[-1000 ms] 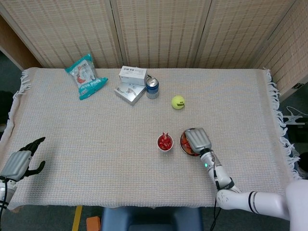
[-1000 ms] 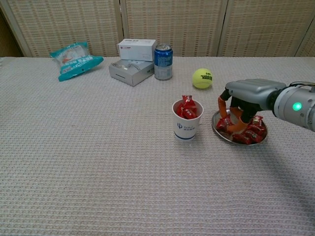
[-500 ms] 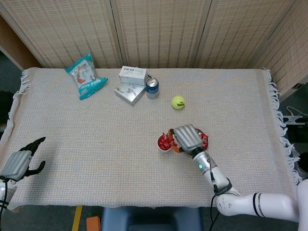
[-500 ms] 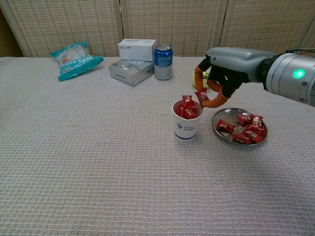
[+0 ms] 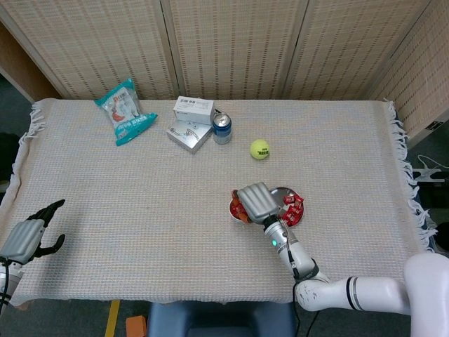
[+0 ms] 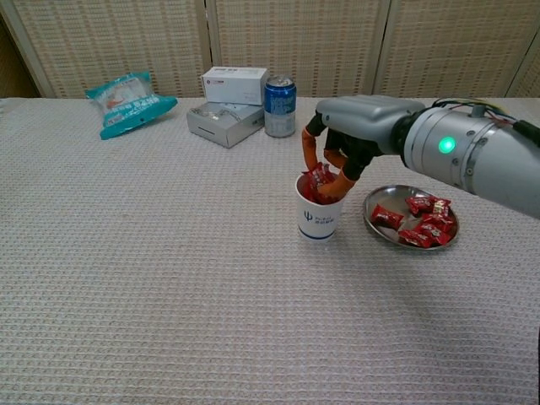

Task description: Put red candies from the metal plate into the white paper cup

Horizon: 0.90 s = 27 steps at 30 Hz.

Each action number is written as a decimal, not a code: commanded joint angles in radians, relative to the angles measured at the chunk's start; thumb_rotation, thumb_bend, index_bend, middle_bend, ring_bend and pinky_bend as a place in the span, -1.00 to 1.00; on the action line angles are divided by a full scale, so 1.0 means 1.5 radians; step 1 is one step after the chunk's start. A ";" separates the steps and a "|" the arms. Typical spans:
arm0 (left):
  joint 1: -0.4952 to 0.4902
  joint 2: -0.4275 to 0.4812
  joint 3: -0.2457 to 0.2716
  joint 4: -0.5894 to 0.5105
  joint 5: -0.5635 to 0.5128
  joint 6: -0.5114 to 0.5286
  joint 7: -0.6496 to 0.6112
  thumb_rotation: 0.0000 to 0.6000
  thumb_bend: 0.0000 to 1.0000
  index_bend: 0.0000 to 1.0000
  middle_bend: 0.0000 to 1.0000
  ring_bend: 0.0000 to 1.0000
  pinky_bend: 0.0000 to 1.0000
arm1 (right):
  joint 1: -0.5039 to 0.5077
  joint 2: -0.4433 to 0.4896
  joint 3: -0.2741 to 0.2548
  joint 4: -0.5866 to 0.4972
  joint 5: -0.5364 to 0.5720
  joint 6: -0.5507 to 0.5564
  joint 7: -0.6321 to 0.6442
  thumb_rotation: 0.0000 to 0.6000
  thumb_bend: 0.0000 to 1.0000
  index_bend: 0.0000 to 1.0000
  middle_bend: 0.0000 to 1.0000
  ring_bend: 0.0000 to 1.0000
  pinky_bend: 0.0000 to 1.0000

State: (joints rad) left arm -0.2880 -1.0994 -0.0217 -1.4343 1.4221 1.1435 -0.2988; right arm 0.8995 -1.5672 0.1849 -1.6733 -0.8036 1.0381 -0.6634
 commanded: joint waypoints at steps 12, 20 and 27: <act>0.001 0.001 -0.001 -0.003 -0.001 0.004 0.005 1.00 -0.11 -1.00 -0.82 -0.72 -0.50 | -0.007 0.024 -0.024 -0.032 -0.009 0.017 -0.018 1.00 -0.64 -0.42 0.71 0.61 1.00; 0.003 0.000 -0.002 -0.003 -0.001 0.007 0.006 1.00 -0.11 -1.00 -0.82 -0.72 -0.50 | -0.036 0.062 -0.034 -0.068 -0.046 0.050 0.007 1.00 -0.64 -0.57 0.71 0.59 1.00; 0.006 -0.003 0.001 -0.016 0.004 0.020 0.041 1.00 -0.11 -1.00 -0.82 -0.72 -0.50 | -0.228 0.169 -0.147 -0.086 -0.222 0.275 0.108 1.00 -0.64 -0.71 0.30 0.11 0.67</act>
State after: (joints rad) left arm -0.2804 -1.1022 -0.0221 -1.4519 1.4259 1.1679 -0.2487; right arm 0.7206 -1.4009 0.0716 -1.7971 -0.9865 1.2639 -0.5855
